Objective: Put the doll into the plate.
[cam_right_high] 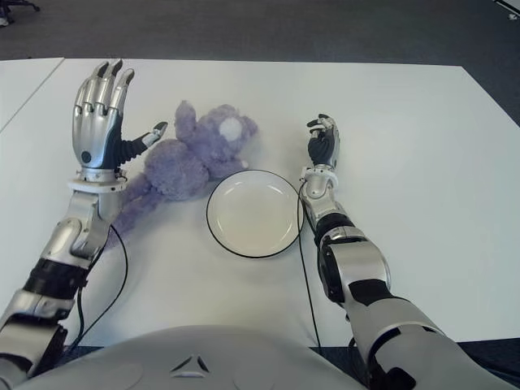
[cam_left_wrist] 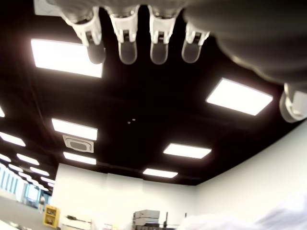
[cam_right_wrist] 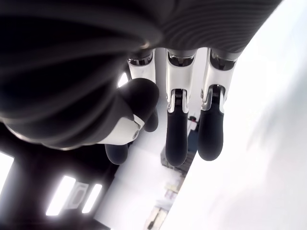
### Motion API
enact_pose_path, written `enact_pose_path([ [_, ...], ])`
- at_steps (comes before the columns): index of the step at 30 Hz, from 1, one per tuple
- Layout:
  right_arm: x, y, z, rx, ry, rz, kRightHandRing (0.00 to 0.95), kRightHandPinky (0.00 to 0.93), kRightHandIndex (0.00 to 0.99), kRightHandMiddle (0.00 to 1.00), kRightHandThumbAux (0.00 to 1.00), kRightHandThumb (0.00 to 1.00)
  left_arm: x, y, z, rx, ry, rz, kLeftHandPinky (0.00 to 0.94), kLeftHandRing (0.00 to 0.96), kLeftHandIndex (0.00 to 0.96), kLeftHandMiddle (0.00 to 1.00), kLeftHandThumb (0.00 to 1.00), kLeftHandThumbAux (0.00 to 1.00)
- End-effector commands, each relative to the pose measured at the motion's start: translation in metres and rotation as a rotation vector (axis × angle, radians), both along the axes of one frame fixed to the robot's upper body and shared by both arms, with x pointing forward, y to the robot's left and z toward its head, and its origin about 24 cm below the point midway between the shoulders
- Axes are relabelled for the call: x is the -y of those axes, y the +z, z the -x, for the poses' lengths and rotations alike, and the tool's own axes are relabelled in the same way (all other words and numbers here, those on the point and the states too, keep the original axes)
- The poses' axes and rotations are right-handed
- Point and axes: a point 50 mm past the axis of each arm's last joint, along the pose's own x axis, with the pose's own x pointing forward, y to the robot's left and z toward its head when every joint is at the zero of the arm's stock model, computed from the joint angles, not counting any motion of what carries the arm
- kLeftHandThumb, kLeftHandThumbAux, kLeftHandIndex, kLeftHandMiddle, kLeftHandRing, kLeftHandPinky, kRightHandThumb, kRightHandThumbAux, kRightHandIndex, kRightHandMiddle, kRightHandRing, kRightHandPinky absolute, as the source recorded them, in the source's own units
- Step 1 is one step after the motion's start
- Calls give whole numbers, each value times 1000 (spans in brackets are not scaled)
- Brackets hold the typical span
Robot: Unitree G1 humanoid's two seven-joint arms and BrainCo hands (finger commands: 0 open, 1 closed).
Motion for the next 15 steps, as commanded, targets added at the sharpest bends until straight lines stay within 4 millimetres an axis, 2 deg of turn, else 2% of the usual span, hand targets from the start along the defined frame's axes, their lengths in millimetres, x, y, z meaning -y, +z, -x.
enact_pose_path([
  [1,6,-90,69,-411,-31,16,374,493,420,207,709,1000,0,-3,19,-95,-15,88,0,0,0,0,206,251],
  [8,5,-92,71,-421,-37,17,373,484,414,214,709,1000,-2,-28,28,-299,-65,176,0,0,0,0,147,236],
  [11,5,-91,71,-411,-44,23,372,485,407,216,709,1000,-3,-42,32,-450,-99,189,0,0,0,0,113,230],
  [15,6,-91,70,-406,-46,25,371,489,396,210,709,1000,-4,-50,38,-576,-132,190,0,0,0,0,49,225],
])
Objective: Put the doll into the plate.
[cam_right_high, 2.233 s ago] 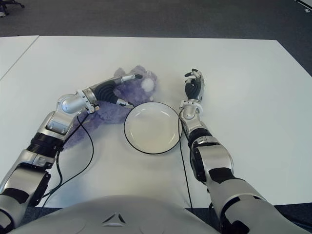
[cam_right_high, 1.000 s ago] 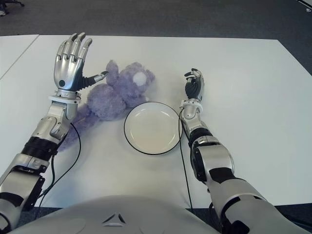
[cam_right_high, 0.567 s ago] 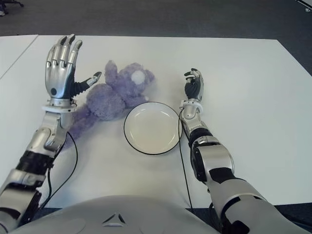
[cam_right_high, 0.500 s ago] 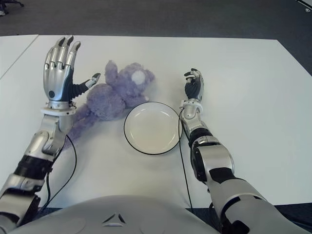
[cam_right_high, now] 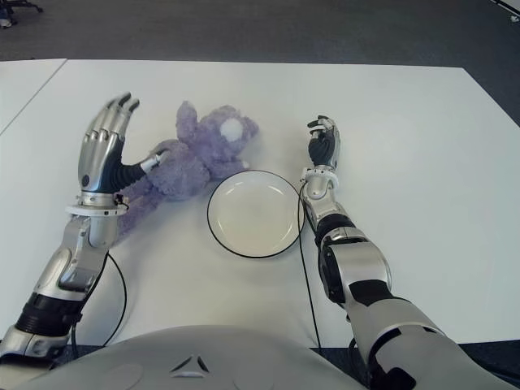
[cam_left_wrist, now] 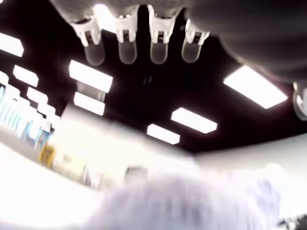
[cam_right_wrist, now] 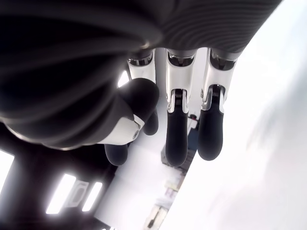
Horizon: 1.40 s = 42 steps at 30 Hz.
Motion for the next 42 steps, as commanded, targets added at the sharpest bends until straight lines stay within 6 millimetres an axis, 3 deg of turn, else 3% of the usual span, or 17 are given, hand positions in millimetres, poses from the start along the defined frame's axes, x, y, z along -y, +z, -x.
enact_pose_path([
  [1,5,-90,70,-402,-48,23,371,490,395,209,709,1000,-4,-22,10,-235,-60,12,0,0,0,0,41,225],
  [19,7,-89,70,-404,-51,36,368,488,389,198,711,1000,-25,-23,21,-423,-71,41,0,0,0,0,0,319],
  [27,10,-89,68,-412,-45,38,443,432,398,184,700,1000,-31,-37,9,-418,-21,45,0,0,9,0,0,359],
  [35,11,-88,68,-413,-49,24,370,482,417,191,711,1000,-28,-44,-5,-389,14,40,0,0,24,0,0,377],
  [42,12,-88,68,-406,-54,9,442,434,431,177,700,1000,-26,-78,-19,-457,69,4,0,0,13,0,29,402],
])
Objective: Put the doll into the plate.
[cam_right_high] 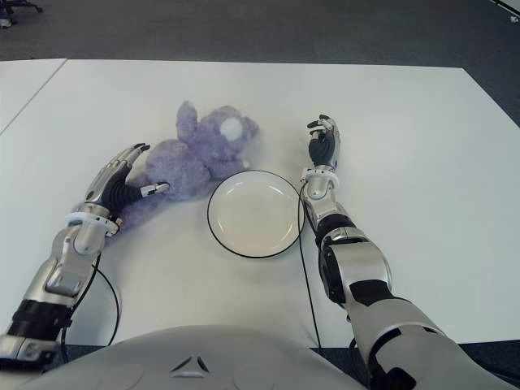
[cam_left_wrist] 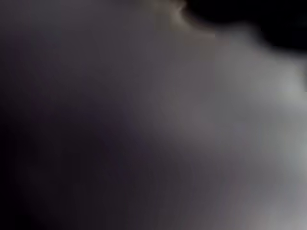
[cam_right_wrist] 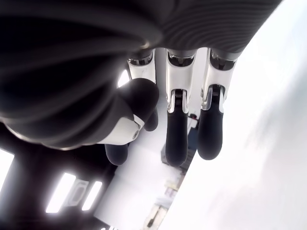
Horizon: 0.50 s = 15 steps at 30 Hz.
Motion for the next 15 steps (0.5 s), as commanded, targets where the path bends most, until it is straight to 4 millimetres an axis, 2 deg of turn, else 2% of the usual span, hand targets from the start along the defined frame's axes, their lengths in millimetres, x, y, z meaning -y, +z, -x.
enact_pose_path([
  [1,11,-88,68,-402,-55,5,446,432,433,174,699,1000,6,-33,-7,-81,31,-34,0,0,11,0,37,406],
  [5,11,-88,68,-400,-56,3,451,429,437,166,699,1000,11,-47,-15,-101,50,-85,0,0,4,0,69,421],
  [8,11,-87,68,-399,-56,2,398,472,438,163,706,1000,12,-52,-20,-105,57,-111,0,0,1,0,88,431],
  [11,11,-88,68,-400,-58,1,383,485,435,160,708,1000,15,-60,-32,-132,65,-150,0,0,2,0,125,446],
  [15,12,-89,69,-404,-60,-4,375,492,430,158,709,1000,18,-64,-39,-145,55,-164,0,0,15,0,166,465],
])
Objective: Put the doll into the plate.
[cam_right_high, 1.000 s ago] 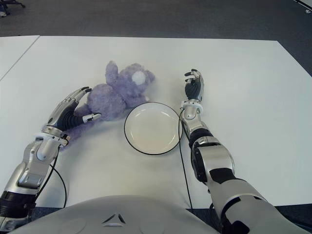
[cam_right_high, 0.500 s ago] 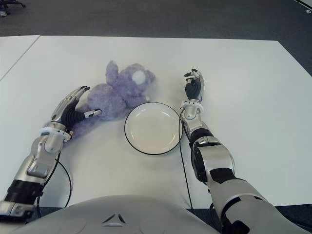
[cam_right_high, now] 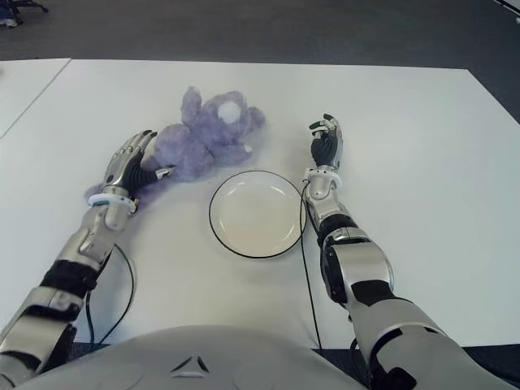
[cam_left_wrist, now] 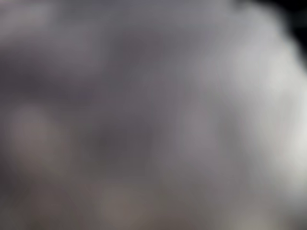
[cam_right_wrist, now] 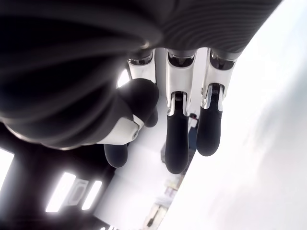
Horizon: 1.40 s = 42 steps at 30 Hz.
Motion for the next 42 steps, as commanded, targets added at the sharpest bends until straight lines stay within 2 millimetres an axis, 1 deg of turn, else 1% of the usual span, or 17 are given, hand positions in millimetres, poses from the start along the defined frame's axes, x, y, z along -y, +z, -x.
enact_pose_path([
  [1,7,-90,69,-405,-55,-15,374,493,431,159,709,1000,8,-45,4,-190,8,-77,0,0,23,0,173,475],
  [6,8,-90,70,-405,-62,-14,431,446,438,162,701,1000,17,-49,0,-209,-38,-93,0,0,48,0,141,495],
  [9,8,-90,71,-404,-67,-9,446,433,444,160,699,1000,21,-51,0,-230,-79,-98,40,0,67,0,84,491],
  [11,8,-90,71,-403,-71,-6,447,431,446,160,699,1000,24,-51,-1,-243,-107,-95,60,0,81,0,72,491],
  [14,7,-91,71,-406,-88,-2,450,428,445,165,698,1000,33,-48,2,-279,-186,-74,126,28,167,0,67,498],
  [16,6,-91,71,-397,-102,-1,410,458,438,171,704,1000,36,-45,4,-302,-233,-57,146,51,218,16,78,510],
  [17,6,-90,71,-390,-107,-2,395,469,431,175,706,1000,37,-43,5,-312,-252,-49,215,121,263,72,92,522],
  [18,6,-89,71,-377,-117,-8,389,473,429,177,707,1000,36,-41,7,-332,-280,-37,240,147,279,93,97,527],
  [20,6,-89,71,-362,-130,-19,375,480,413,181,709,1000,35,-38,9,-364,-318,-20,400,309,371,250,137,525],
  [21,5,-88,72,-357,-137,-29,373,481,410,183,709,1000,34,-37,10,-389,-341,-5,429,337,385,278,144,526],
  [23,6,-88,72,-352,-145,-40,370,484,404,192,710,1000,33,-35,11,-420,-368,17,553,455,471,407,180,525],
  [25,6,-88,72,-348,-151,-45,369,485,402,197,710,1000,33,-33,12,-442,-392,38,607,508,520,463,200,523],
  [26,6,-88,72,-347,-154,-47,369,485,402,203,709,1000,33,-33,12,-451,-403,49,677,598,579,566,221,518],
  [27,6,-88,72,-346,-155,-48,369,486,402,207,709,1000,33,-32,13,-457,-411,56,724,656,618,633,235,515],
  [32,6,-88,72,-341,-164,-54,370,488,417,229,709,1000,32,-29,14,-546,-480,110,796,770,699,756,264,512],
  [40,4,-88,71,-342,-171,-75,371,490,445,253,708,1000,30,-29,17,-687,-512,217,859,831,748,822,268,542],
  [42,4,-87,71,-328,-175,-55,376,493,448,257,707,1000,29,-30,18,-737,-491,279,872,840,755,832,278,561],
])
